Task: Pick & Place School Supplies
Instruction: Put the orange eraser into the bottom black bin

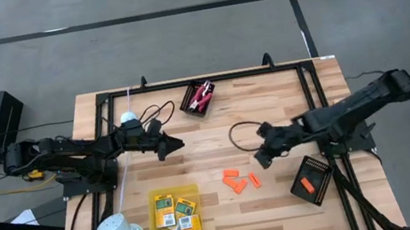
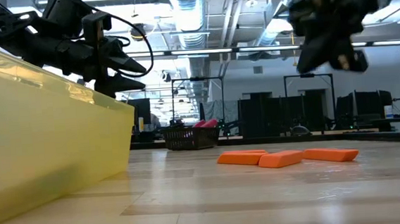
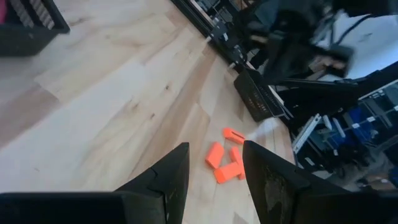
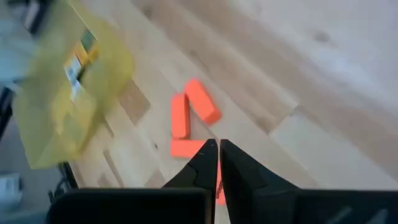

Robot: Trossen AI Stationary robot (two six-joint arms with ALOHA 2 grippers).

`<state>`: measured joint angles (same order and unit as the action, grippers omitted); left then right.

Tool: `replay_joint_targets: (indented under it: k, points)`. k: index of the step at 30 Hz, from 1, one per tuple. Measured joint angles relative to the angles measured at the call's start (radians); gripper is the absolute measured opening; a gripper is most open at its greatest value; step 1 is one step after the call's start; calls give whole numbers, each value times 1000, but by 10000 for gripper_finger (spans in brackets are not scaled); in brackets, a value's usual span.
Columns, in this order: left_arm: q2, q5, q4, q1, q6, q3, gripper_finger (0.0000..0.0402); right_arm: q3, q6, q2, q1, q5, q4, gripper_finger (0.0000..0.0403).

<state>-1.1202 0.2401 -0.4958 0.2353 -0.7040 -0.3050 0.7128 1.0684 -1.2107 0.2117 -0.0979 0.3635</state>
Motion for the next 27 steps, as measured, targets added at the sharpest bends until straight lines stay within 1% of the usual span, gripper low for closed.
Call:
replay_joint_targets:
  k: [2, 6, 10, 12, 16, 27]
  points:
    - [0, 3, 0, -4, -5, 0, 145, 0, -16, -69, -21, 76, -9, 6]
    - [0, 2, 0, -5, -8, 0, 145, -1, -25, -208, -31, 165, -27, 1]
    - [0, 0, 1, -5, -10, 0, 145, -1, -55, -314, -28, 251, -157, 0]
    - [0, 0, 1, -5, -10, 0, 145, -1, -50, -354, -22, 274, -236, 0]
    - [0, 0, 1, -5, -11, 0, 145, 0, -24, -389, -15, 281, -292, 0]
    - [0, 0, 2, -5, -11, 0, 145, 0, -29, -378, -16, 284, -206, 0]
